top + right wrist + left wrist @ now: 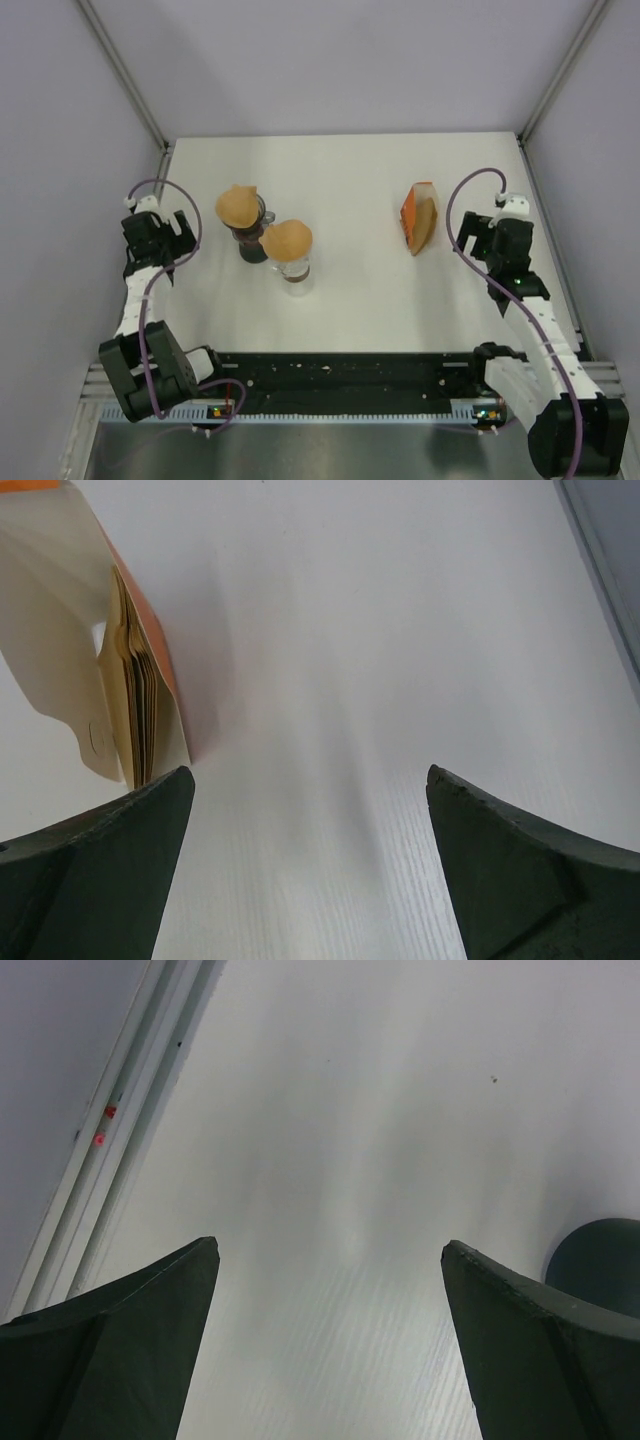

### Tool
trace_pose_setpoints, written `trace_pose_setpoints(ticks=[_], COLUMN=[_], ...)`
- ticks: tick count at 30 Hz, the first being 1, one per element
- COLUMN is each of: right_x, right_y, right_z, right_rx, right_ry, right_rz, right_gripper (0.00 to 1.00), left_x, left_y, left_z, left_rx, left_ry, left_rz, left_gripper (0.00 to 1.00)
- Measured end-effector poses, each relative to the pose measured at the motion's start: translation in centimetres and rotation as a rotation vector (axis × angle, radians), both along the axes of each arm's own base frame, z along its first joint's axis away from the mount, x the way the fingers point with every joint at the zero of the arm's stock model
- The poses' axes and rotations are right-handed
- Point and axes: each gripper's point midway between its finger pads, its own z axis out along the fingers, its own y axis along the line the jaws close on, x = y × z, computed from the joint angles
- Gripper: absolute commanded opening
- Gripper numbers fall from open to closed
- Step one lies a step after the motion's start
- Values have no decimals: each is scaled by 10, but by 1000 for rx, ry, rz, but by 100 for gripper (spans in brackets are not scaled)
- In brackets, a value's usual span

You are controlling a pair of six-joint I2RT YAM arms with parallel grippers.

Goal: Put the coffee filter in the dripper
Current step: Reset both arms

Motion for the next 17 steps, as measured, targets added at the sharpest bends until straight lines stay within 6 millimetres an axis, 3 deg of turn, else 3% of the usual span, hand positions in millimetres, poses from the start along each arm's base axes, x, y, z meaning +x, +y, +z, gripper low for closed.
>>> trace_pose_setpoints(ticks=[8,17], right_x=[-3,-3], right_y=[1,2], right_z=[-26,-40], right_rx=[22,36], right_ry=[-46,-84], right_rz=[-7,-9], right_gripper=[99,99], left_x=[10,17], left_y=[-12,-14], left_z=[-7,1], left_rx=[-61,-73], left_ry=[-91,-140], left_rz=[-28,-32], left_gripper=[99,99])
